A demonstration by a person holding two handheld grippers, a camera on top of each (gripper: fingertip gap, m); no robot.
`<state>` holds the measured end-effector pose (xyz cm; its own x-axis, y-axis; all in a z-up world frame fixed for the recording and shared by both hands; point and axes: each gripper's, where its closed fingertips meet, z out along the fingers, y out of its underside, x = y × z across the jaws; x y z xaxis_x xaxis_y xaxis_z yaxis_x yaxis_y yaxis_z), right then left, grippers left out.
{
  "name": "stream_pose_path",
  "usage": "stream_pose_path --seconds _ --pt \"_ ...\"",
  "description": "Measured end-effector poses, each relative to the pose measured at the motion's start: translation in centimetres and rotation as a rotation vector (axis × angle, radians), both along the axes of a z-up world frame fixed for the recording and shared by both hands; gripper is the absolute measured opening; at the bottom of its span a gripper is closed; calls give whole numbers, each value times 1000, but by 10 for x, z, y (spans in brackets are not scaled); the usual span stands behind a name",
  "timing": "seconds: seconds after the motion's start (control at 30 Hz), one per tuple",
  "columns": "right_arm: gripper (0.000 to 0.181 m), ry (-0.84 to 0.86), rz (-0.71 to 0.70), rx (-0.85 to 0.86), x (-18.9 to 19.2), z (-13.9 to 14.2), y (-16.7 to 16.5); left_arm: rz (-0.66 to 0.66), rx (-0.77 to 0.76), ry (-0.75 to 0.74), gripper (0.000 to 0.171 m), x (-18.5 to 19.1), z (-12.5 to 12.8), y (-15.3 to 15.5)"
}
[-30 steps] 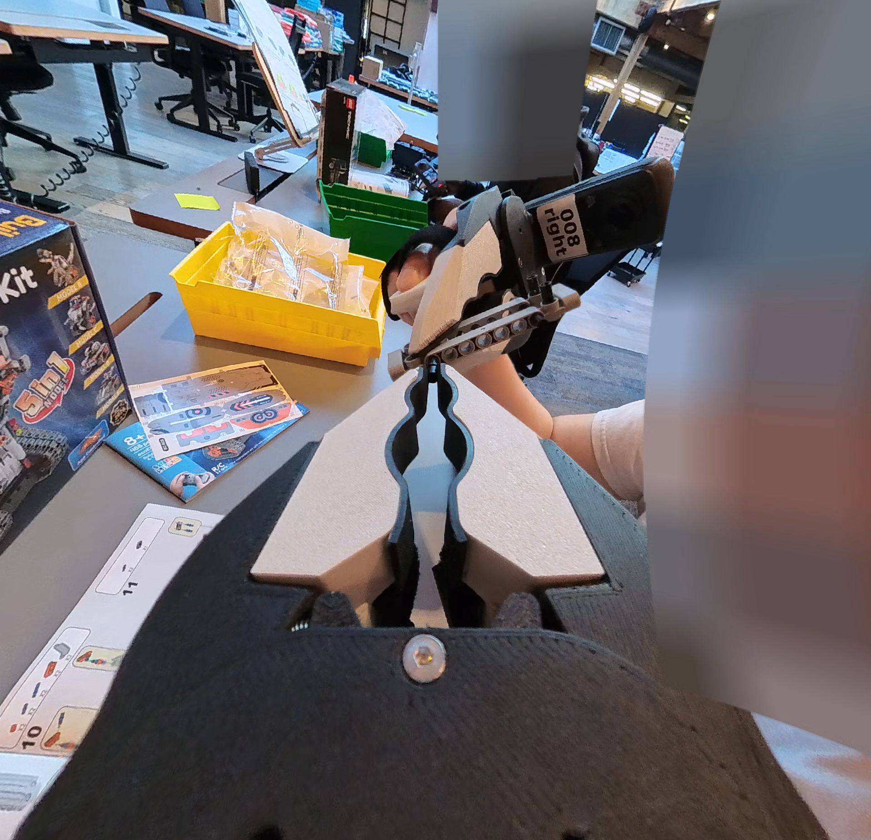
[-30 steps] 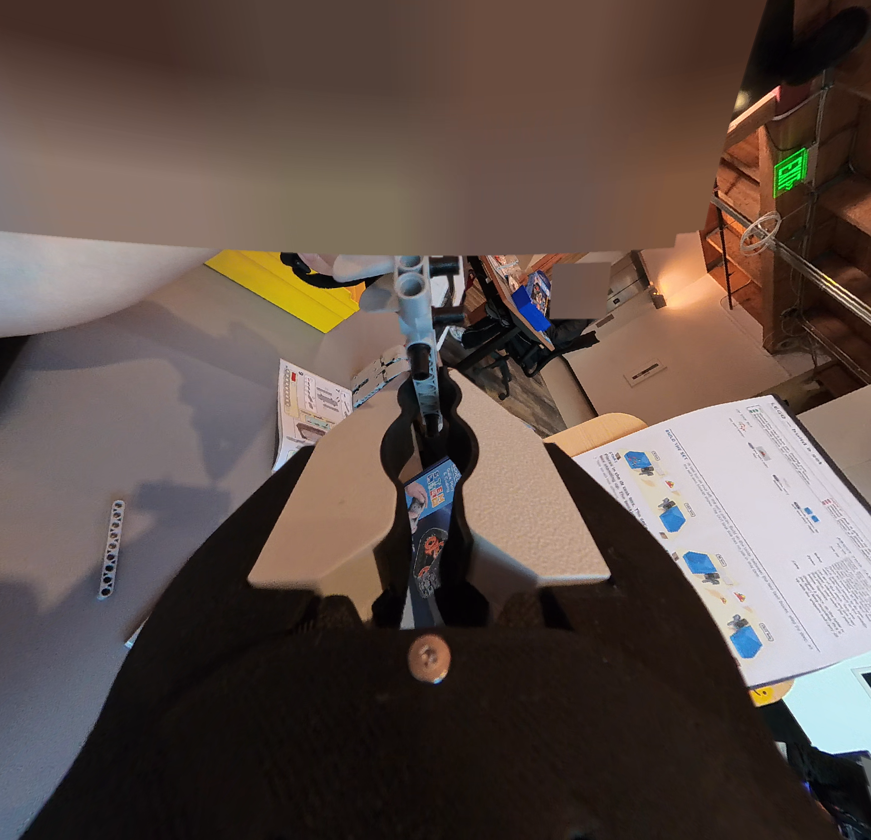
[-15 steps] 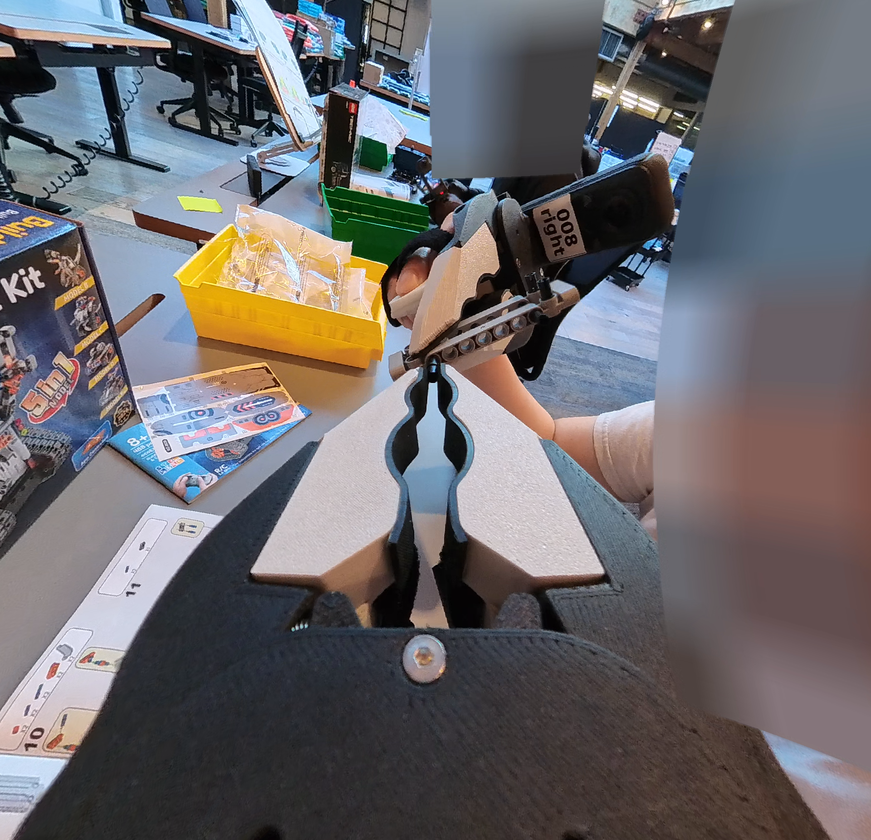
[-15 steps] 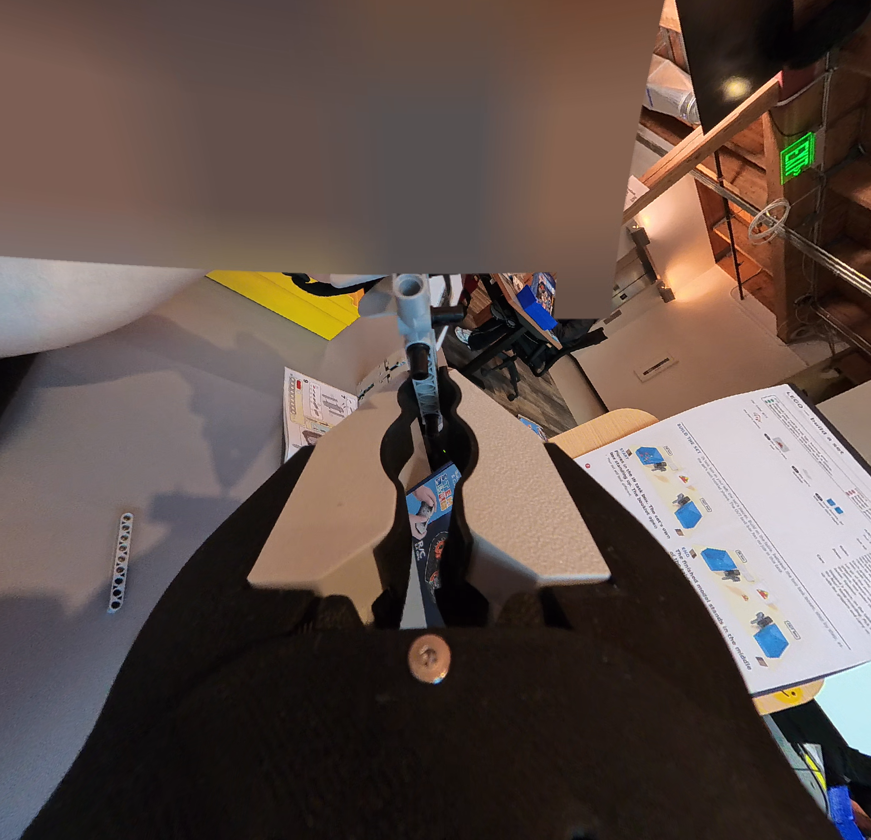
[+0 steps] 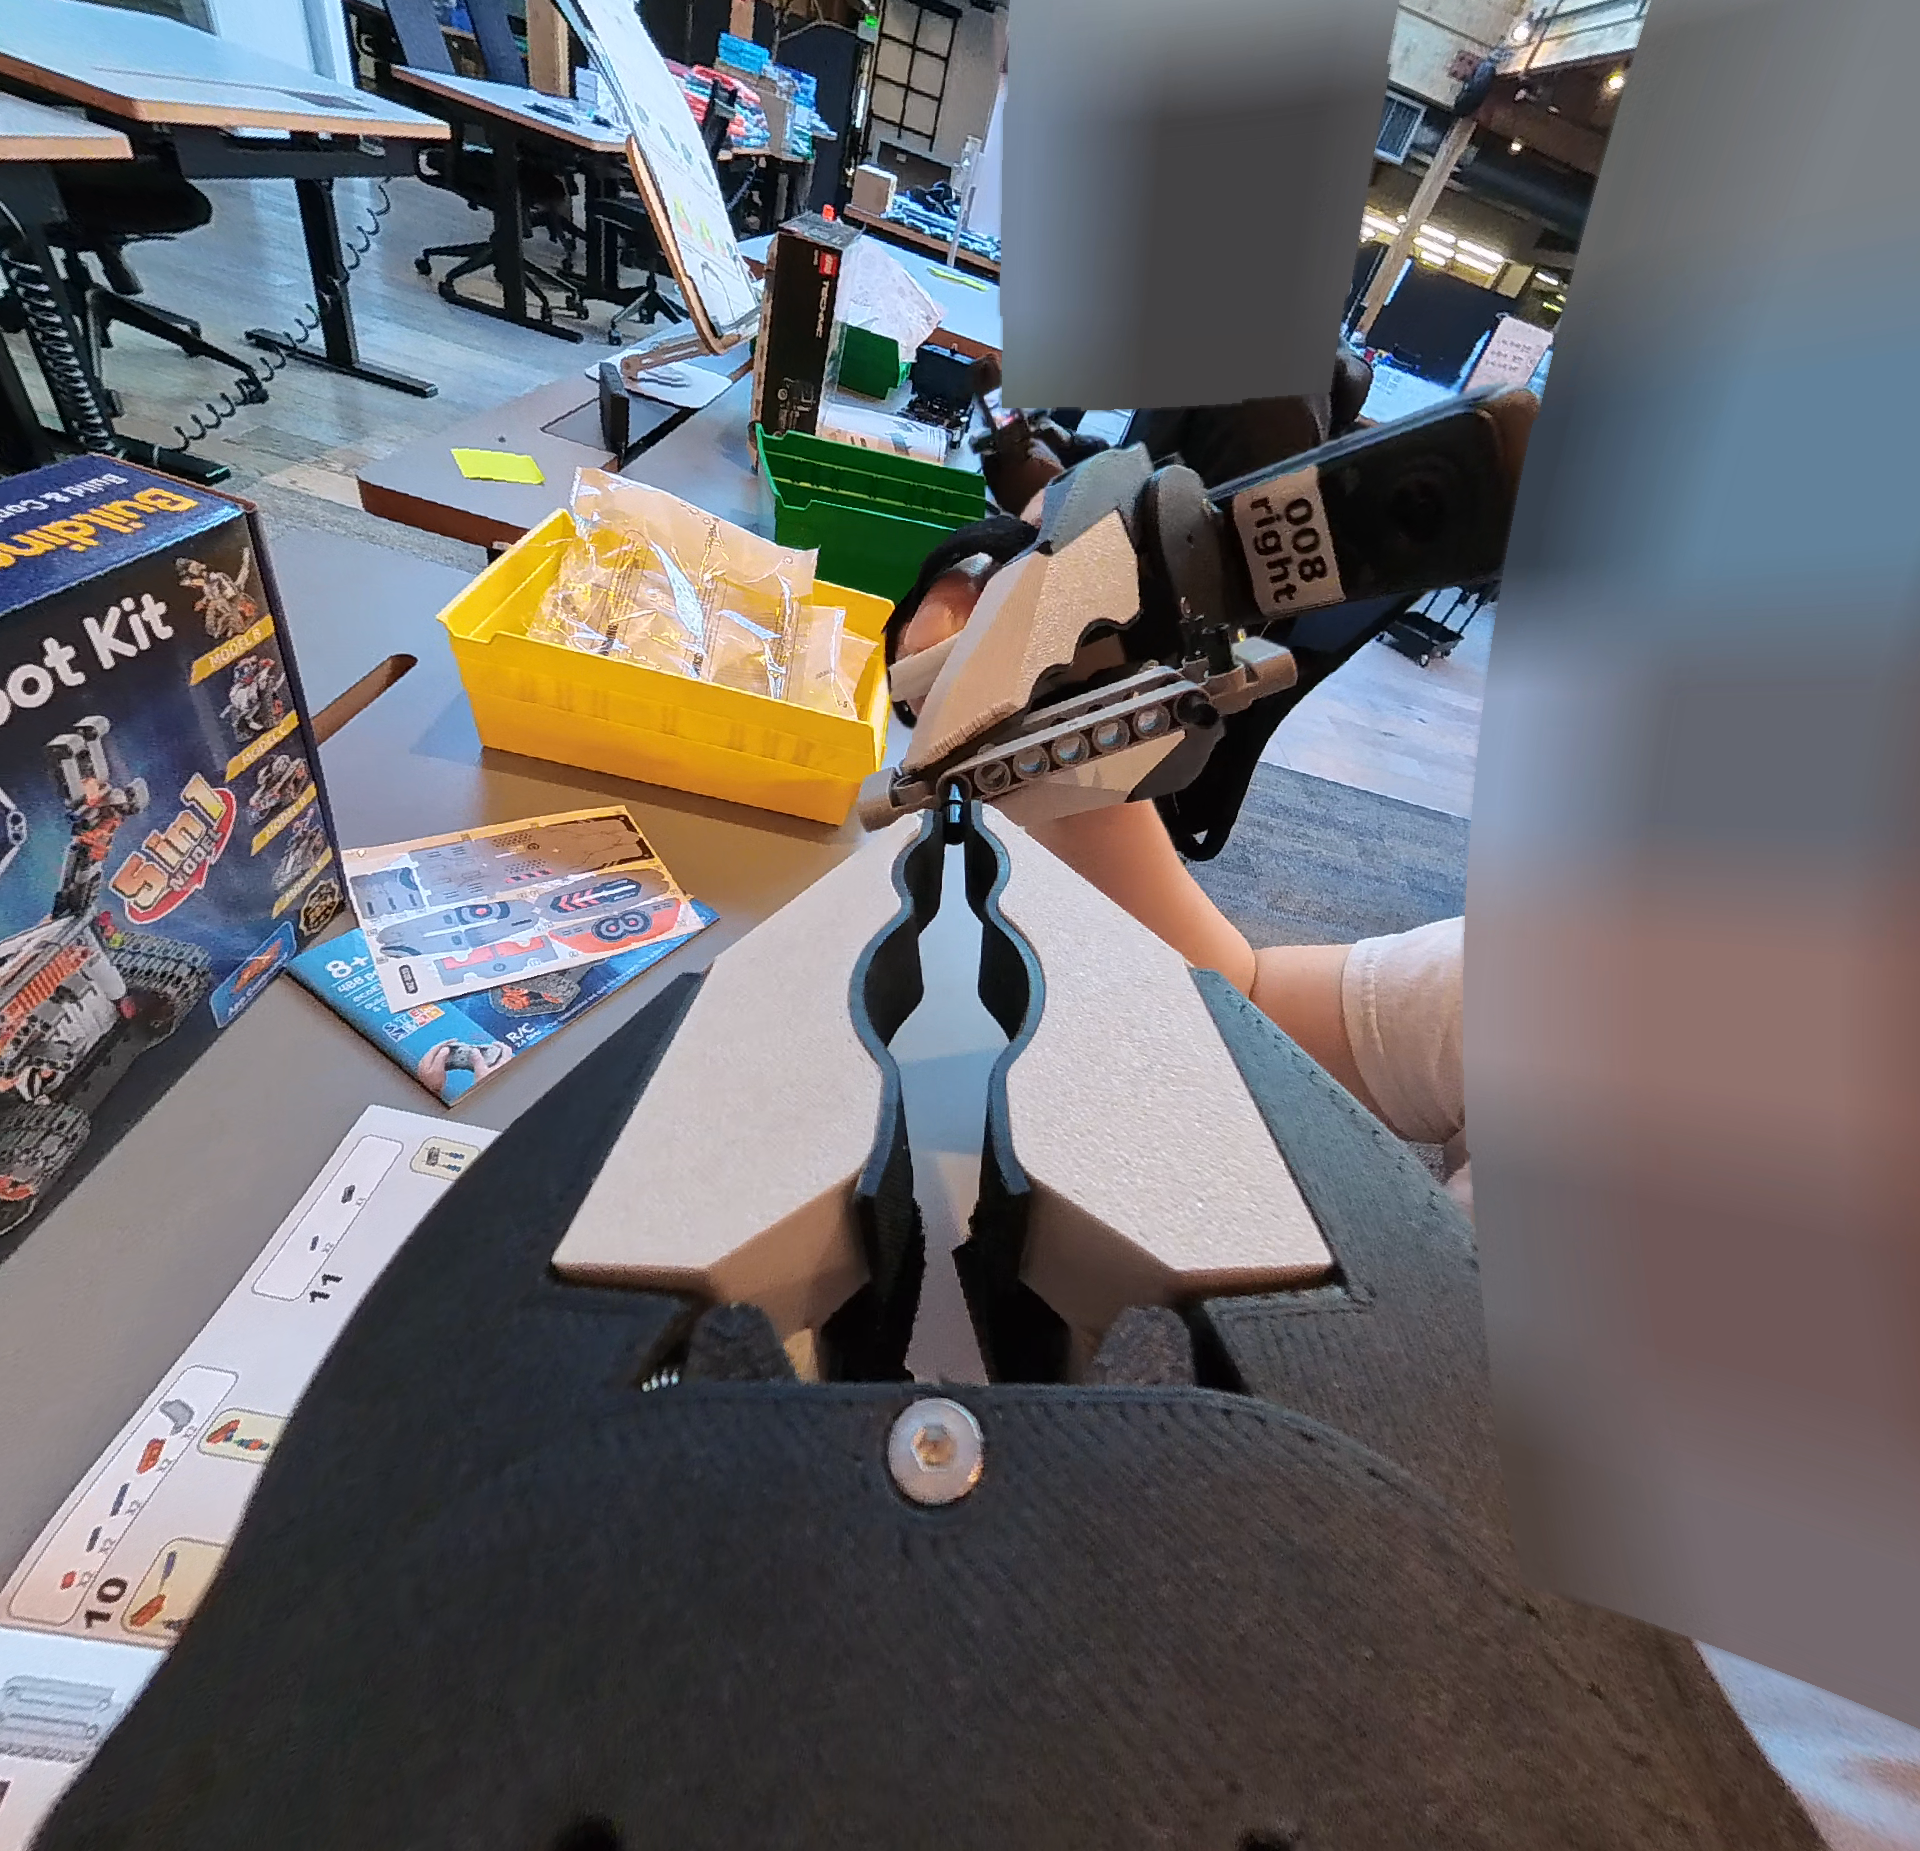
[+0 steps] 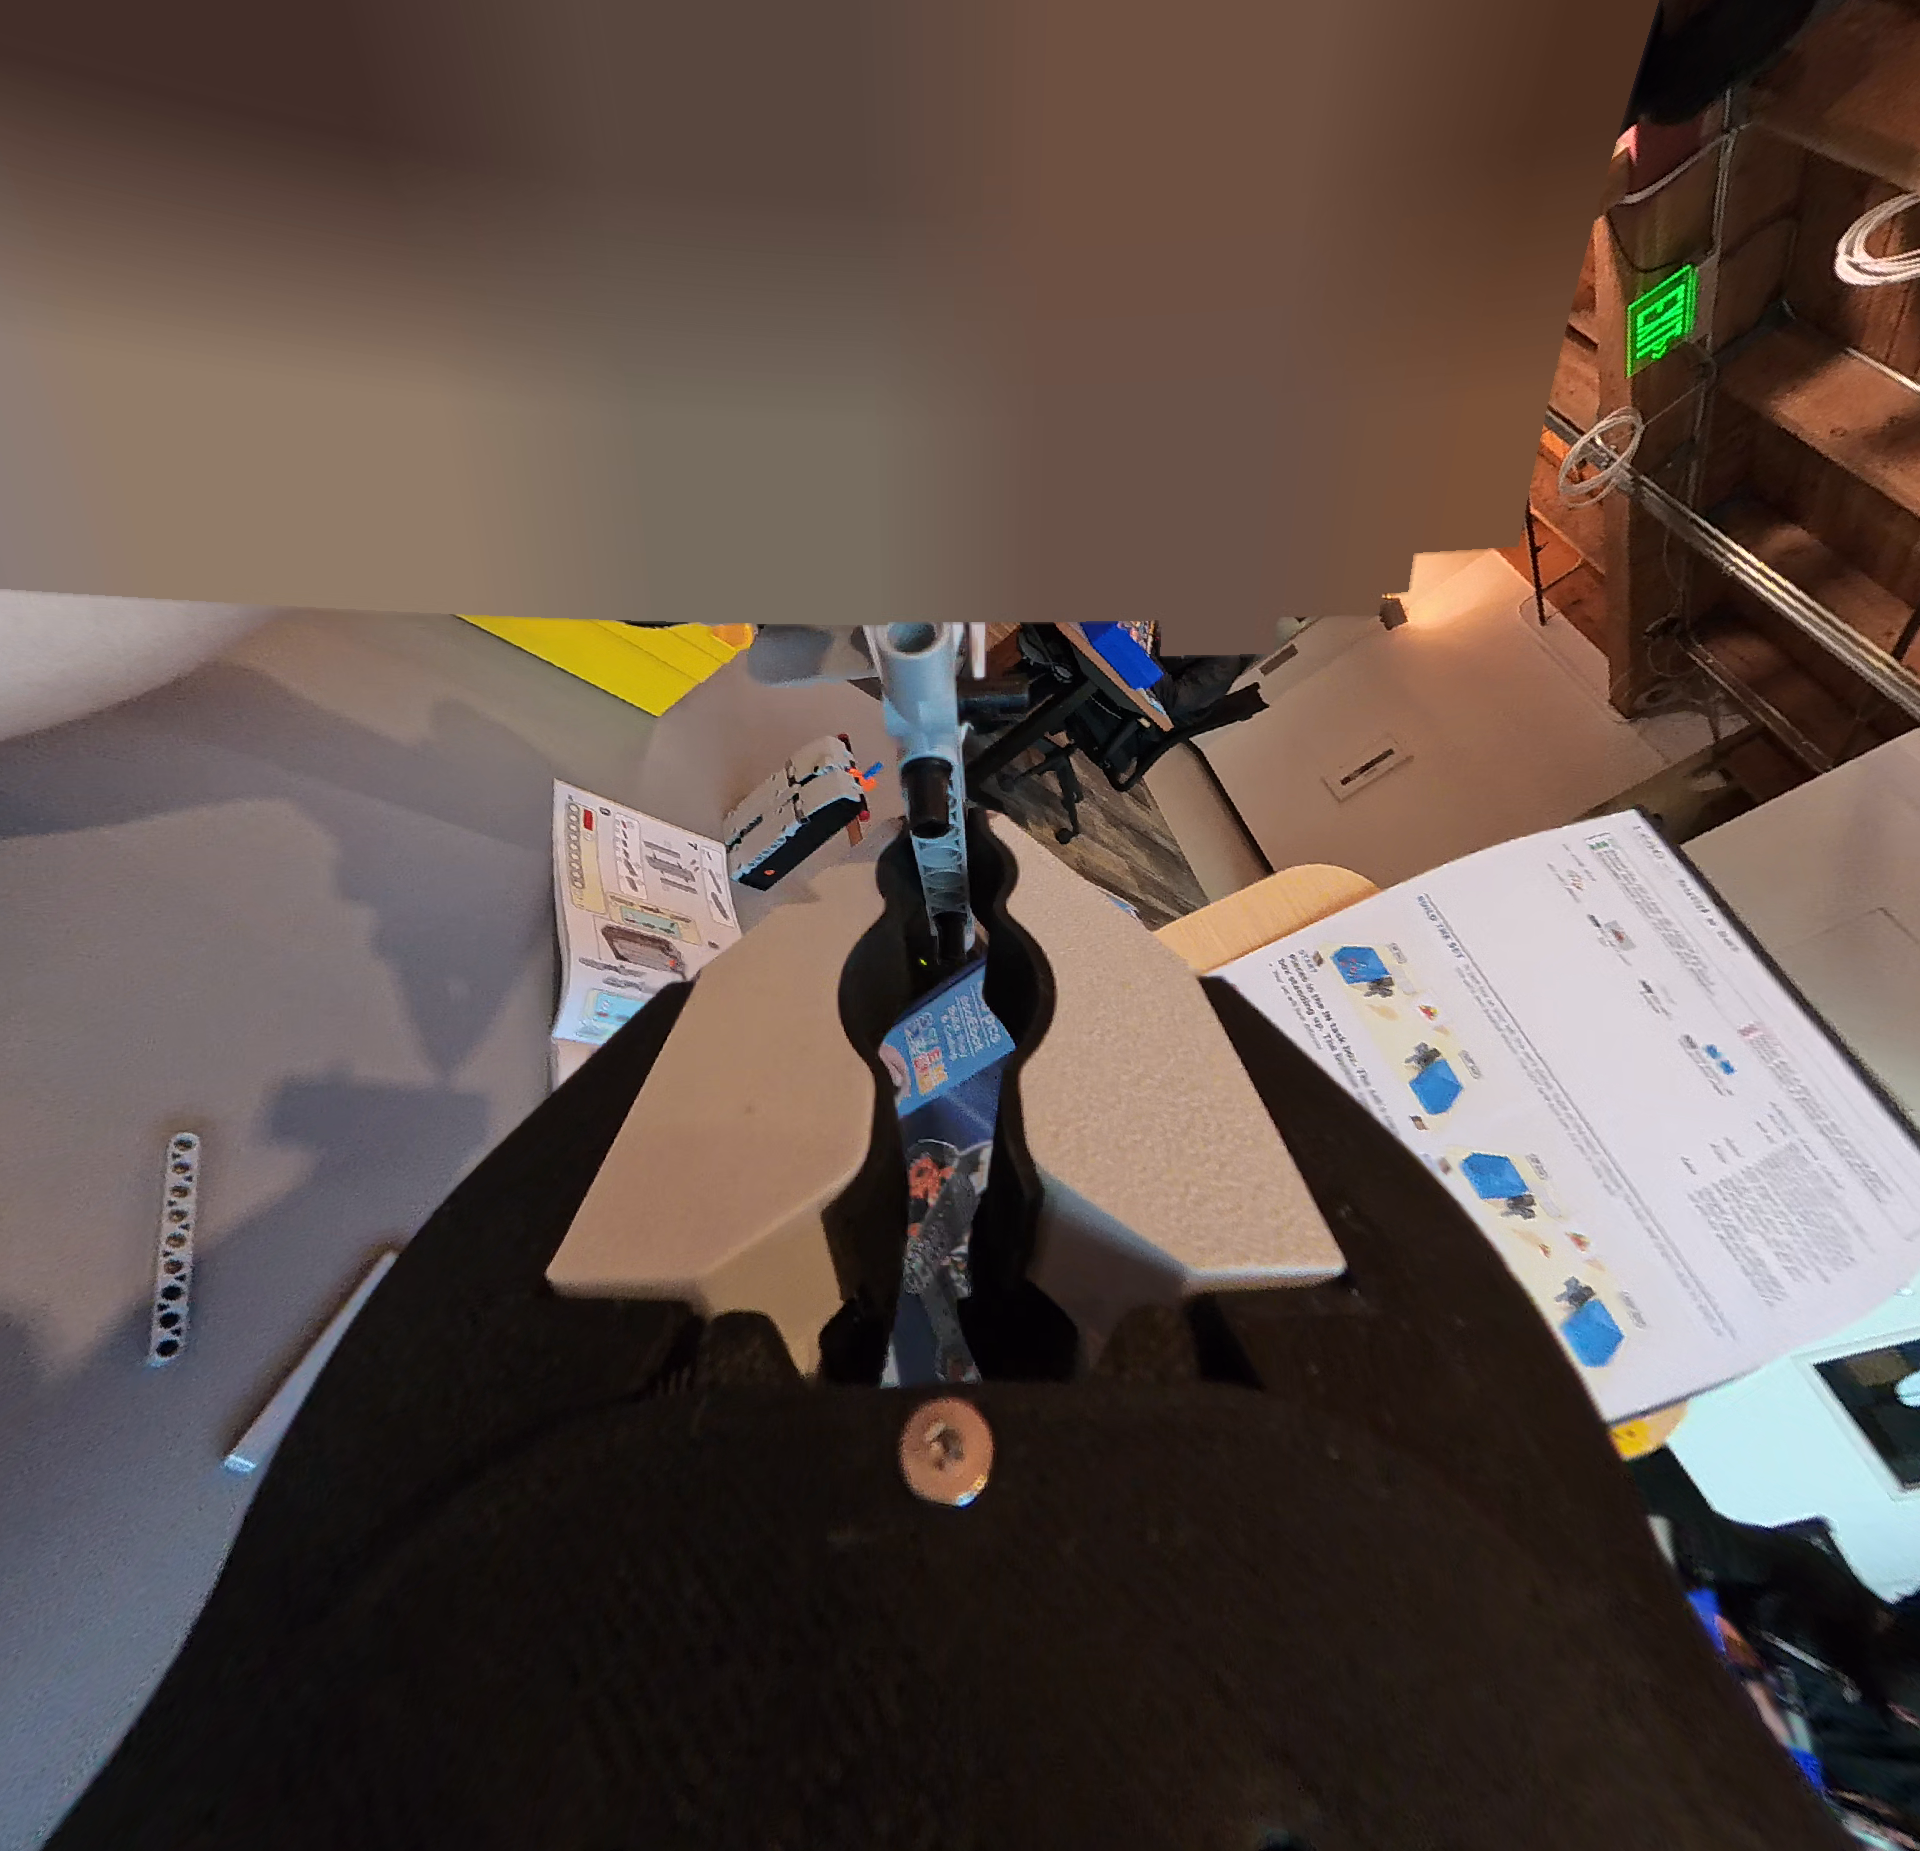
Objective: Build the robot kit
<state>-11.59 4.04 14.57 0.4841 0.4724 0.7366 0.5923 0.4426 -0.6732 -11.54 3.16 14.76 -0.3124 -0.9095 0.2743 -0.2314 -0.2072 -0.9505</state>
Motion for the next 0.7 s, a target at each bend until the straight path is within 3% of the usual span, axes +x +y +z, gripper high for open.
stream_pose_path --seconds 0.7 --pt "6 -89 -38 53 3 -8 2 -6 -20 28 2 3 -7 4"
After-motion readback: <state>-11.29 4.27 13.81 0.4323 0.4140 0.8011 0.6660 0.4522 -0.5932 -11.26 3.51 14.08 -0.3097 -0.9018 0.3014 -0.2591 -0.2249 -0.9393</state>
